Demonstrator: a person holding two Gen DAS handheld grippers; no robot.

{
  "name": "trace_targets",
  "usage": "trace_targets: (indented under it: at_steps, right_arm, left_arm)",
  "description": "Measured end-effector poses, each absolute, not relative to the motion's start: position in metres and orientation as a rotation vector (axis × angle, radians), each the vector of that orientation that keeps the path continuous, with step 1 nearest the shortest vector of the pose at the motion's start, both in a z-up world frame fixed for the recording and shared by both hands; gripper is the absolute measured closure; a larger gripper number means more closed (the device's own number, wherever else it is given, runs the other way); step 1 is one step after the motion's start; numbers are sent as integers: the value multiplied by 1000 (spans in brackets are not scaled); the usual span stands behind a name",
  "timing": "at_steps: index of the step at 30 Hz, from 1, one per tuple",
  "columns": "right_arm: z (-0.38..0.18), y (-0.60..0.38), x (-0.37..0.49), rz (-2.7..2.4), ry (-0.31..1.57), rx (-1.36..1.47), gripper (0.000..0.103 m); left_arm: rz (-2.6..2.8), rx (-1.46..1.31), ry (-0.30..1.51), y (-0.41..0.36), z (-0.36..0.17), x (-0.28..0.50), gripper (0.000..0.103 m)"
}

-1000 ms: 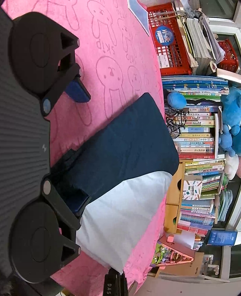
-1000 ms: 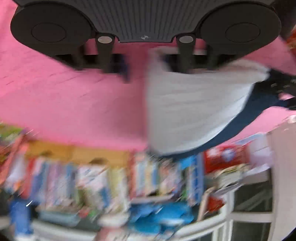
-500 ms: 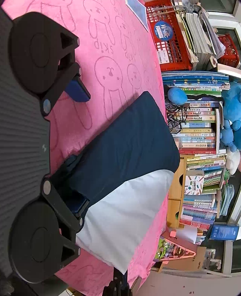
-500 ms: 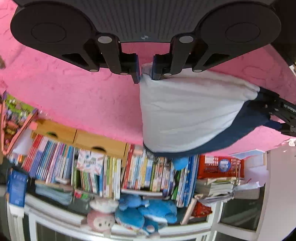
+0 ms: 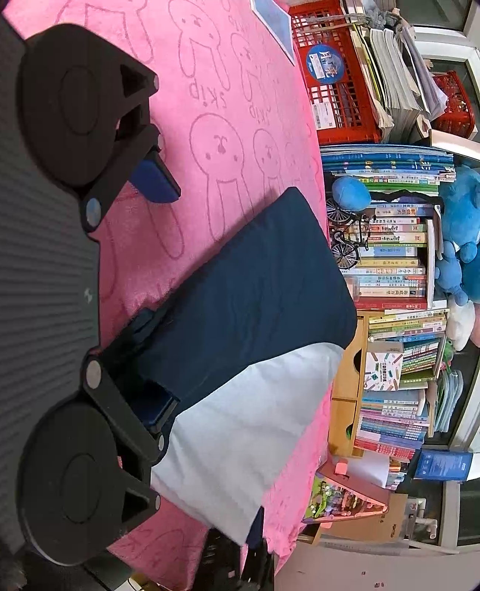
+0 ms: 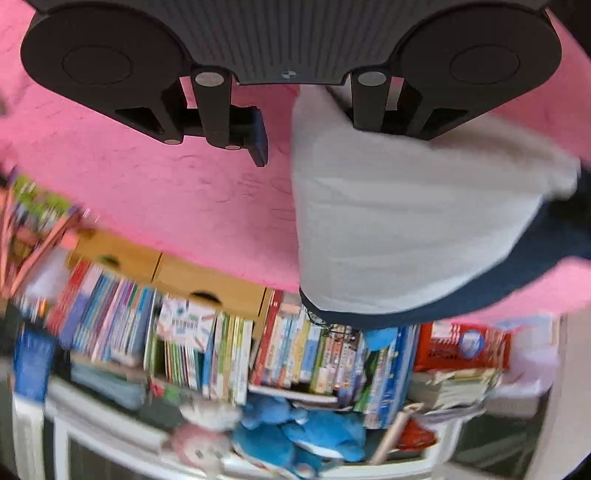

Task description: Fold clothes

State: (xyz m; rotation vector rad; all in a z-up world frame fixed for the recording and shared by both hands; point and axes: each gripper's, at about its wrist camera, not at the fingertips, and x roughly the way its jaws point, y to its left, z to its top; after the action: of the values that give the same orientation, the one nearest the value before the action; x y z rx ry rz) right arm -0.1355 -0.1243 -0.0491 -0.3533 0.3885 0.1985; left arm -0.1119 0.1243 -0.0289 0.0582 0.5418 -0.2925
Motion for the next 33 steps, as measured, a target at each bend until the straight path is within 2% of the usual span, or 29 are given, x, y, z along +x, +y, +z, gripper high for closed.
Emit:
trace_targets:
  at_steps: [6, 10, 15, 22, 24, 27, 33]
  right_arm:
    - [-68, -108, -167, 129, 265, -587, 74]
    - [-68, -109, -174, 119, 262, -605, 72]
    - [-64, -113, -184, 111, 275, -609, 64]
    - [-54, -119, -210, 110, 304, -597, 62]
    - [-52, -123, -218, 137, 316, -558, 63]
    - [-46, -135, -229, 215, 346, -470, 70]
    - [-27, -220, -210, 554, 570, -5, 70]
  left_arm:
    - [-311, 64, 538, 127, -30, -113, 0]
    - [-327, 69, 540, 129, -29, -113, 0]
    - [-348, 77, 543, 131, -28, -113, 0]
    - [-383, 92, 558, 133, -27, -112, 0]
    - [-394, 95, 571, 135, -24, -111, 0]
    - [-410, 83, 583, 143, -22, -113, 0]
    - [-356, 77, 573, 166, 0, -137, 0]
